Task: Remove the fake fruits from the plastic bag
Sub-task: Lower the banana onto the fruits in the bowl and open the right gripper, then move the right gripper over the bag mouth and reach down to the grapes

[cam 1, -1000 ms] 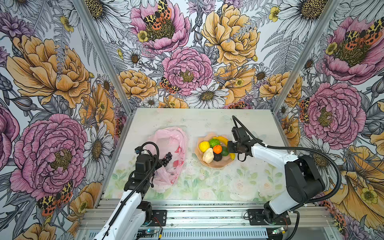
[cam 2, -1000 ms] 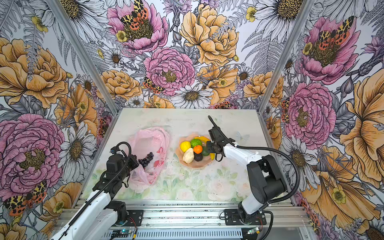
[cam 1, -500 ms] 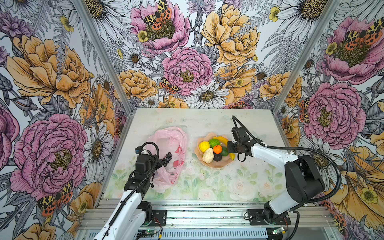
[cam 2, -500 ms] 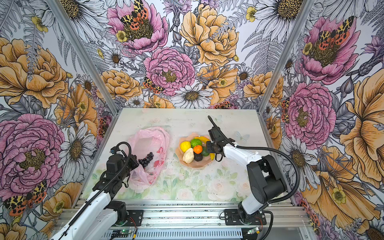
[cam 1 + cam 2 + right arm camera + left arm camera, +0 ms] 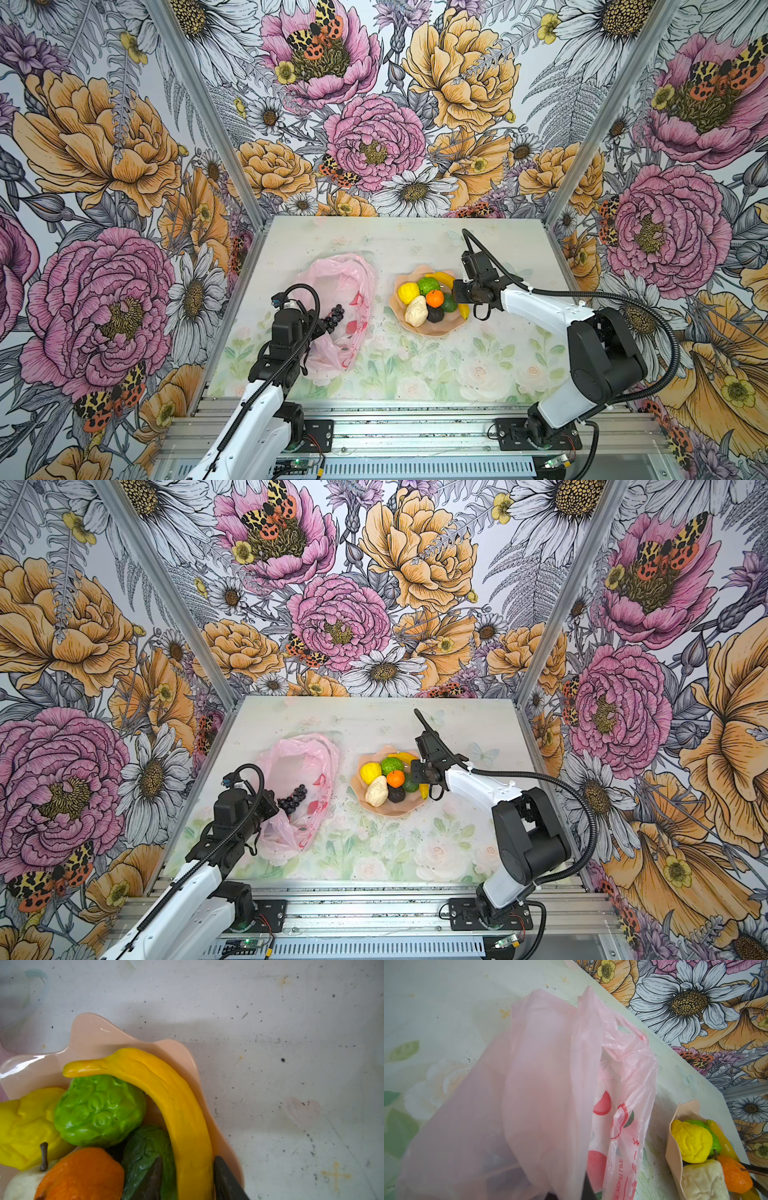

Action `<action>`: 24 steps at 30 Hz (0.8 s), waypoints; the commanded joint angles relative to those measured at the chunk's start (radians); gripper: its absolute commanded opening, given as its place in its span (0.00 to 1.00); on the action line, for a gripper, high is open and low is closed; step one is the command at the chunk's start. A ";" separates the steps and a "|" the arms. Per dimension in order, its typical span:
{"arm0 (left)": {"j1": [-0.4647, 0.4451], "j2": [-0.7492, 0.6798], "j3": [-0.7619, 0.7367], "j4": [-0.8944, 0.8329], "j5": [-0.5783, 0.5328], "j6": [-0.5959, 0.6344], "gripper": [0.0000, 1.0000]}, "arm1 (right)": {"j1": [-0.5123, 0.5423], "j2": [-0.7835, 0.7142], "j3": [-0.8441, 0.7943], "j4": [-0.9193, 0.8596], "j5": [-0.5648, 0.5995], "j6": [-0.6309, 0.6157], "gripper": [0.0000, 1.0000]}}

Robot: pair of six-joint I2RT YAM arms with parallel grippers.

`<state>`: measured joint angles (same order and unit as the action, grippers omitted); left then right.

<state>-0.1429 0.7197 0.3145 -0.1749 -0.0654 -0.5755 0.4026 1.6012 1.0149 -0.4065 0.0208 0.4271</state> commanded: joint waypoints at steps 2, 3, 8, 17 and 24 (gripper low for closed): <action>-0.012 -0.009 -0.014 0.027 0.013 0.019 0.00 | 0.011 0.000 0.027 0.012 0.001 -0.008 0.43; -0.012 -0.008 -0.014 0.027 0.013 0.019 0.00 | 0.010 -0.006 0.027 0.012 0.002 -0.007 0.44; -0.019 0.007 0.002 0.006 0.031 0.005 0.00 | 0.019 -0.079 0.058 -0.093 0.044 0.033 0.48; -0.088 -0.032 0.018 -0.155 0.053 -0.216 0.00 | 0.191 -0.268 0.090 -0.166 0.159 0.162 0.56; -0.215 -0.017 0.050 -0.161 0.039 -0.246 0.00 | 0.456 -0.092 0.247 -0.110 0.212 0.208 0.59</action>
<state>-0.3283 0.6758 0.3237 -0.3145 -0.0391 -0.7979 0.7948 1.4330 1.2129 -0.5358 0.1963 0.6010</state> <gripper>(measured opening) 0.050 0.587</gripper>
